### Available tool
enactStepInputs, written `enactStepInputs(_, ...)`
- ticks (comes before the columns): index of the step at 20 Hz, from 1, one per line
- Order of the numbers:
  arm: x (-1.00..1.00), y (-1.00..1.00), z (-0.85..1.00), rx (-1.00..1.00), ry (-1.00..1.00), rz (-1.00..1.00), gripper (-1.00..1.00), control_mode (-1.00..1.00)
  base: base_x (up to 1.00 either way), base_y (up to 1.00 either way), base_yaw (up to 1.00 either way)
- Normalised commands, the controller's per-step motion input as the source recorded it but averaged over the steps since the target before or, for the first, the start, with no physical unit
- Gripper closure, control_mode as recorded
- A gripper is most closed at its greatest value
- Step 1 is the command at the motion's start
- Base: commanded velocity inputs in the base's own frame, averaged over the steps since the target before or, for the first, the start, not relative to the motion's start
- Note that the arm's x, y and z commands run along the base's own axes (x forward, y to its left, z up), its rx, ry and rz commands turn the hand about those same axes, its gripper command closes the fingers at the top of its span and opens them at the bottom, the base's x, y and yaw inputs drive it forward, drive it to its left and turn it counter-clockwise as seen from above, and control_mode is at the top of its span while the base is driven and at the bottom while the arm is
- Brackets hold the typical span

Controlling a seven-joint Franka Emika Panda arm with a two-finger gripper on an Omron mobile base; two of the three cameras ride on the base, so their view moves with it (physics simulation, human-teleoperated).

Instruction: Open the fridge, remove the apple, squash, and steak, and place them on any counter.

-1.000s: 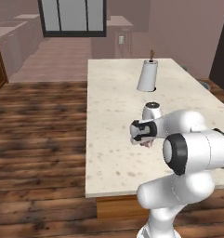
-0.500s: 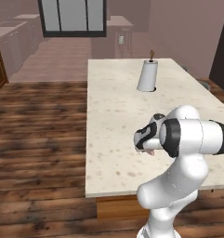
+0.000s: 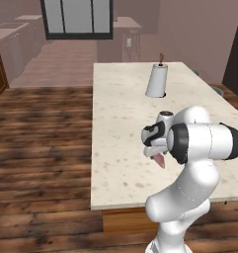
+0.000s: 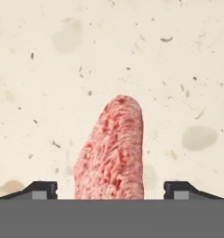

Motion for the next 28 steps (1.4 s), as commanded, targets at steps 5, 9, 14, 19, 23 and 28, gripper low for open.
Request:
enactStepInputs(5,-0.18,-0.02,0.81,0.03,0.02,0.05,-1.0,-1.0,0.0,0.0,0.0)
enactStepInputs(9,-0.4,0.07,1.0,0.04,0.0,0.06,-1.0,-1.0,0.0,0.0,0.0)
enactStepInputs(14,-0.66,0.36,1.0,0.01,0.03,0.0,-1.0,-1.0,0.0,0.0,0.0)
enactStepInputs(19,-0.64,0.42,1.0,0.03,0.14,0.0,-1.0,-1.0,0.0,0.0,0.0)
enactStepInputs(23,-0.71,0.19,1.0,0.1,0.04,-0.07,-1.0,-1.0,0.0,0.0,0.0)
enactStepInputs(28,-0.75,0.02,0.57,0.12,-0.11,-0.21,-1.0,-1.0,0.0,0.0,0.0)
